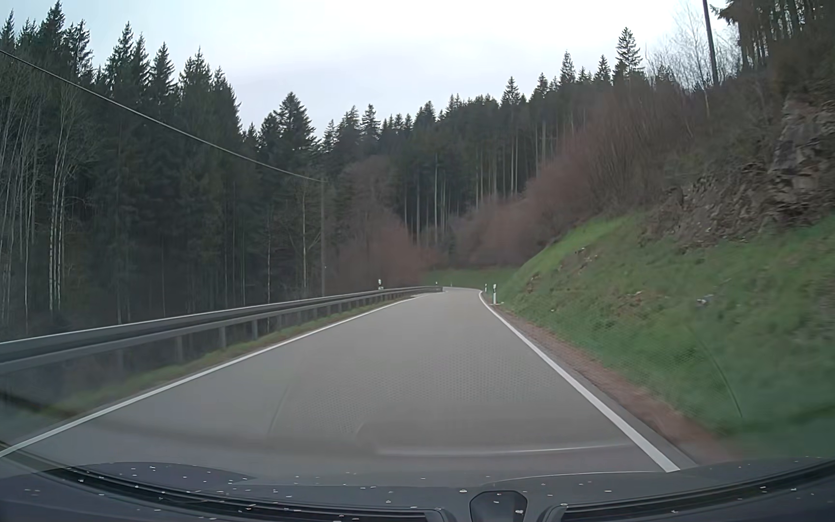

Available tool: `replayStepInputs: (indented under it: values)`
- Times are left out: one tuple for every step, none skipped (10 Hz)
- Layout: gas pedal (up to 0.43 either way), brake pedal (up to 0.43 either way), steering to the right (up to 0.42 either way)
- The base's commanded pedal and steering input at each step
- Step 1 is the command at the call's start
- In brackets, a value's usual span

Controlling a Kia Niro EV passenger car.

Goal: Follow the waypoints while adhering to traffic rules and regulations

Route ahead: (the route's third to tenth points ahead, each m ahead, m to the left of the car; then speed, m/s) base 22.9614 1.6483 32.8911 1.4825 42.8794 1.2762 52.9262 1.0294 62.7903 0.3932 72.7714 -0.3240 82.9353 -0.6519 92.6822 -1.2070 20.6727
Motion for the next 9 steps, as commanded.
replayStepInputs:
  values:
    - [0.000,0.238,0.005]
    - [0.000,0.238,0.006]
    - [0.000,0.238,0.006]
    - [0.000,0.238,0.006]
    - [0.000,0.238,0.006]
    - [0.000,0.238,0.006]
    - [0.000,0.238,0.006]
    - [0.000,0.244,0.006]
    - [0.000,0.244,0.007]
